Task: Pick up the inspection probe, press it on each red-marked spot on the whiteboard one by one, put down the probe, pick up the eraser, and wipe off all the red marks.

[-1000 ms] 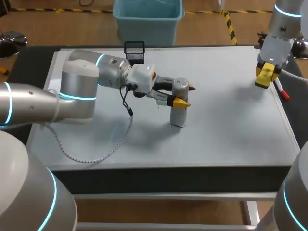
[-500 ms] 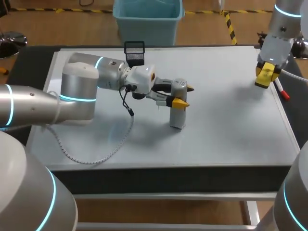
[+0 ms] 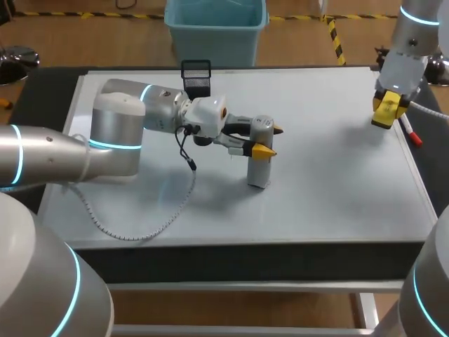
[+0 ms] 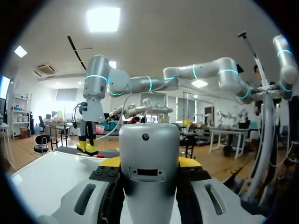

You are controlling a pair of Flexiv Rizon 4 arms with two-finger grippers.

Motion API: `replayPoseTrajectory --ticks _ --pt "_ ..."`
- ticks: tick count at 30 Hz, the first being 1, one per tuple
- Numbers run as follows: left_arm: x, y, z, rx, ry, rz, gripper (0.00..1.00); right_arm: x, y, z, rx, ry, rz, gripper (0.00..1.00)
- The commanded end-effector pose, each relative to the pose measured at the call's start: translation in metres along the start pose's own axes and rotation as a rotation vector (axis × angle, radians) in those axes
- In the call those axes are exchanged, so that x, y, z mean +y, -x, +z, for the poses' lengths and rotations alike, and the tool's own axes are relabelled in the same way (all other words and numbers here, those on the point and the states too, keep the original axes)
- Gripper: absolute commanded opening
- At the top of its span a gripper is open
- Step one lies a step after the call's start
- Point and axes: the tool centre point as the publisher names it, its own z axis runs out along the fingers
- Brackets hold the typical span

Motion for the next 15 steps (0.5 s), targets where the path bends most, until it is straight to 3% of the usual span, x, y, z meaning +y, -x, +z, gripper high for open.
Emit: replayPoseTrajectory --ticks 1,15 --pt "0.0034 0.0013 0.0 0.002 -0.002 0.0 0.0 -0.0012 0.0001 -0.0005 0.003 0.0 -0.002 0.0" --pt "-0.003 -0.0029 0.0001 0.005 0.0 0.013 0.0 -0.0012 0.0001 -0.0005 0.003 0.0 -0.002 0.0"
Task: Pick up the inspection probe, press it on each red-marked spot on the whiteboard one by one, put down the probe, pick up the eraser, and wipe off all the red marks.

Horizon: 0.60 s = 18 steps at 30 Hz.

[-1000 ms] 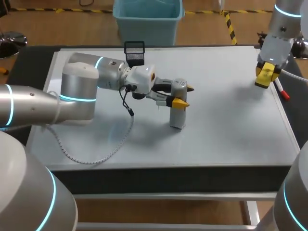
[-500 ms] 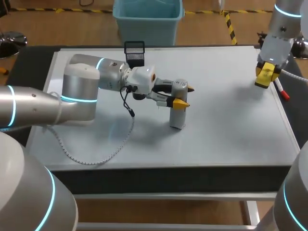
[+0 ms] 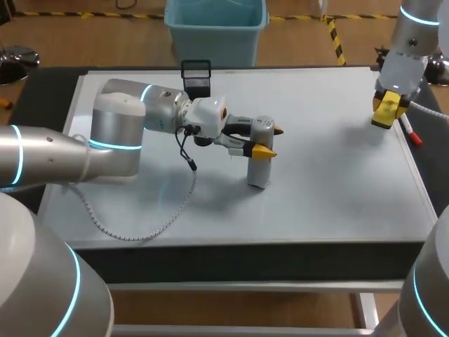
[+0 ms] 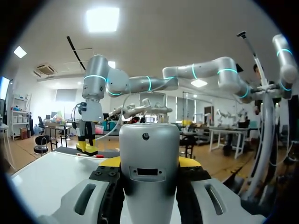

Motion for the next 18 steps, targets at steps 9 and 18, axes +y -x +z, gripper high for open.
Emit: replayPoseTrajectory --ticks 9,18 --pt "-0.041 -0.003 -0.045 -0.057 0.018 0.039 0.0 -0.001 0.0 0.0 0.003 0.0 -0.002 0.0" --pt "-0.068 -0.005 -0.126 -0.18 -0.011 0.049 0.0 -0.001 0.0 0.0 0.003 0.0 -0.002 0.0"
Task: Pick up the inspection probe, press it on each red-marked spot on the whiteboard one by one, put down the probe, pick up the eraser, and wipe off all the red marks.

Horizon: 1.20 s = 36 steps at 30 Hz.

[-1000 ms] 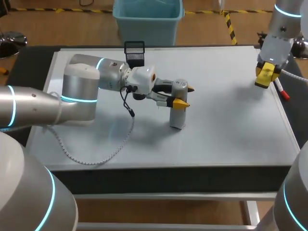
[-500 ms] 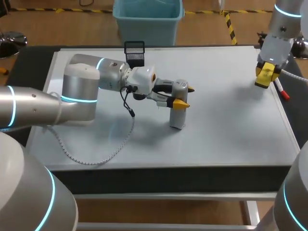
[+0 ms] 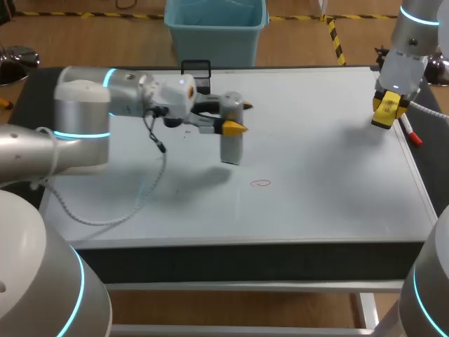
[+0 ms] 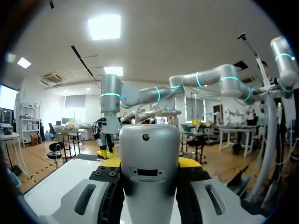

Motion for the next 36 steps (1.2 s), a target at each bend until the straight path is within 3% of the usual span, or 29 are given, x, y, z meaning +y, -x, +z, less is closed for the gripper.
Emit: replayPoseTrajectory --ticks 1,11,20,29,36 --pt "-0.021 -0.012 -0.054 -0.08 0.021 0.01 0.0 -0.001 0.0 -0.001 0.003 0.0 -0.002 0.0" --pt "-0.025 0.003 -0.142 -0.183 0.032 0.005 0.0 -0.001 0.0 -0.001 0.003 0.0 -0.002 0.0" --pt "-0.018 0.013 -0.201 -0.235 -0.003 0.006 0.0 -0.001 0.0 -0.001 0.003 0.0 -0.002 0.0" --pt "-0.015 0.023 -0.235 -0.29 -0.001 -0.013 0.0 -0.001 0.0 -0.001 0.003 0.0 -0.002 0.0" --pt "-0.019 0.02 -0.248 -0.313 0.033 -0.015 0.0 -0.001 0.0 -0.001 0.003 0.0 -0.002 0.0"
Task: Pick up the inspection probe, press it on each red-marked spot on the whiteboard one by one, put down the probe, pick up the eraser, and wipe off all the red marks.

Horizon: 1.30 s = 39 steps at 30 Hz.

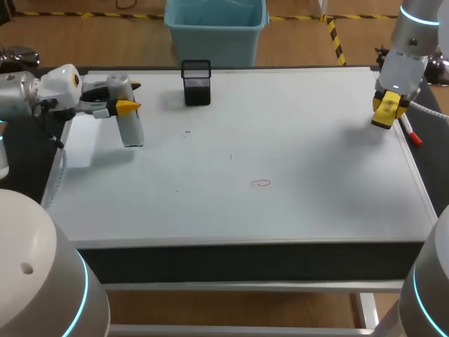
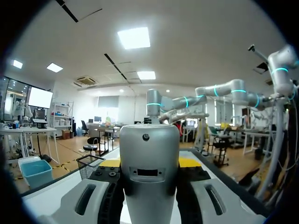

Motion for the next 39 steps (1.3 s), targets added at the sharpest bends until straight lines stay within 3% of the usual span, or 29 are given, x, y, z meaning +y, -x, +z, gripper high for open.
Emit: replayPoseTrajectory --ticks 1,13,17,21,27,39 --pt "-0.005 -0.004 -0.006 -0.008 0.026 0.007 0.0 -0.001 0.0 -0.001 0.003 0.0 -0.002 0.0" --pt "-0.005 -0.004 -0.006 -0.008 0.026 0.007 0.0 -0.001 0.0 -0.001 0.003 0.0 -0.002 0.0" --pt "-0.005 -0.004 -0.006 -0.008 0.026 0.007 0.0 0.032 0.021 -0.004 -0.009 -0.018 -0.054 0.0" --pt "-0.005 -0.004 -0.006 -0.008 0.026 0.007 0.0 0.062 0.031 -0.003 -0.046 0.022 -0.092 0.0" --pt "-0.005 -0.004 -0.006 -0.008 0.026 0.007 0.0 0.114 0.041 -0.002 -0.007 -0.022 -0.163 0.0" --pt "-0.005 -0.004 -0.006 -0.008 0.026 0.007 0.0 0.209 0.068 0.0 -0.006 -0.033 -0.314 0.0"
